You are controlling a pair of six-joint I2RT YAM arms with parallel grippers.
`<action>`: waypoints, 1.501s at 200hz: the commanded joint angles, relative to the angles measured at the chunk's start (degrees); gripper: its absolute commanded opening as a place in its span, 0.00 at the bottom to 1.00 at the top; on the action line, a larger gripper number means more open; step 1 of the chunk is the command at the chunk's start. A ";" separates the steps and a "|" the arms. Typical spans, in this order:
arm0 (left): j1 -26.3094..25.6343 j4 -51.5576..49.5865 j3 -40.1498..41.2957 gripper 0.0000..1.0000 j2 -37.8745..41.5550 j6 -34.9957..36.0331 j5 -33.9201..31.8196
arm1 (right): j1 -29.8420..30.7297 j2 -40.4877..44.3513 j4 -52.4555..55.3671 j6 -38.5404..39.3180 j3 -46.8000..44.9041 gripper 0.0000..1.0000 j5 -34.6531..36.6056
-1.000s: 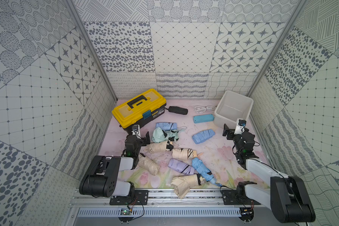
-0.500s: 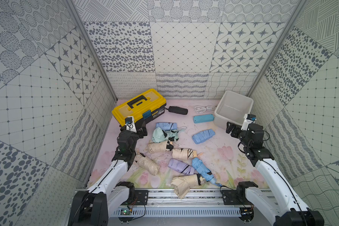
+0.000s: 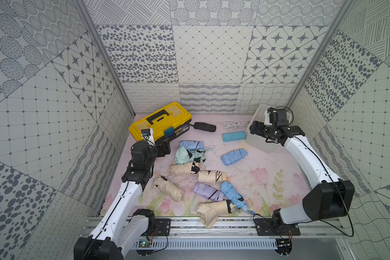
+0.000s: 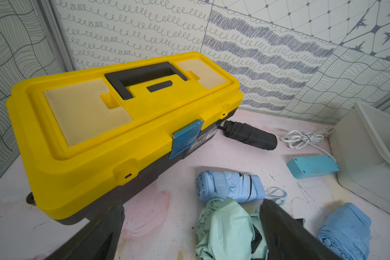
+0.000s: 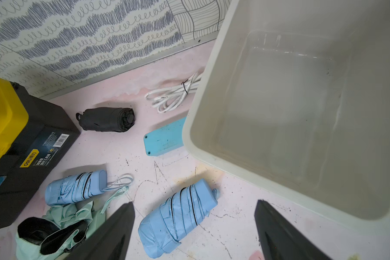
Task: Put the umbrella into the storage box
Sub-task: Move the storage box to the center of the board.
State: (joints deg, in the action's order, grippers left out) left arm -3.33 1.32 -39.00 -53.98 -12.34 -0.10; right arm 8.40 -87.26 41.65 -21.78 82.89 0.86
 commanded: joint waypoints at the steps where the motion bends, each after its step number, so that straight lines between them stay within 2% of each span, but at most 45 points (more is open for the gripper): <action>1: -1.44 -8.95 -2.12 0.99 -0.74 -3.00 4.72 | 0.55 -5.71 5.99 -3.08 7.75 0.94 5.60; 27: -2.34 -9.76 -3.87 0.99 -2.29 -2.94 5.46 | 1.25 -12.12 7.83 -5.25 14.70 0.95 10.59; 72: -3.91 -11.56 -8.41 0.99 -6.16 -2.25 5.19 | 1.35 -24.56 8.97 -8.15 26.16 0.93 14.33; 88: -4.39 -12.15 -9.76 0.98 -7.34 -2.25 5.41 | 1.37 -28.55 8.93 -8.62 29.93 0.90 14.99; 121: -5.67 -13.15 -12.15 0.98 -9.70 -2.49 4.94 | 1.18 -35.59 9.54 -9.64 37.33 0.74 14.65; 139: -6.45 -14.30 -13.92 0.97 -10.97 -2.71 4.63 | 1.18 -38.00 10.66 -10.70 40.47 0.70 14.14; 152: -7.38 -14.33 -14.68 0.97 -11.72 -2.91 4.28 | 1.18 -38.36 10.69 -11.09 40.79 0.72 12.96; 170: -9.35 -14.51 -16.05 0.98 -13.02 -3.28 3.66 | 1.18 -37.21 10.69 -9.40 40.85 0.80 10.53; 203: -15.30 -13.99 -16.77 0.99 -14.97 -6.74 0.88 | -0.48 -30.41 11.67 1.22 38.01 0.99 8.52; 227: -20.29 -10.44 -15.24 0.99 -15.23 -8.29 -2.04 | -1.33 -23.85 11.60 14.35 32.13 0.99 6.36; 248: -22.34 -7.54 -14.54 0.99 -16.34 -9.09 -1.78 | -1.28 -18.41 11.70 26.42 25.37 0.99 3.87; 267: -23.68 -7.10 -14.65 0.99 -17.43 -9.68 -1.17 | -1.07 -14.79 12.59 34.98 19.81 0.99 3.82; 300: -26.13 -4.66 -11.89 0.99 -16.78 -10.86 -1.35 | -1.00 -12.66 18.52 45.85 15.63 0.95 3.65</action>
State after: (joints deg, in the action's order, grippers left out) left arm -27.00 -9.04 -52.80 -70.96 -20.45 -0.23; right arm 7.07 -100.18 55.72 10.70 102.19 6.02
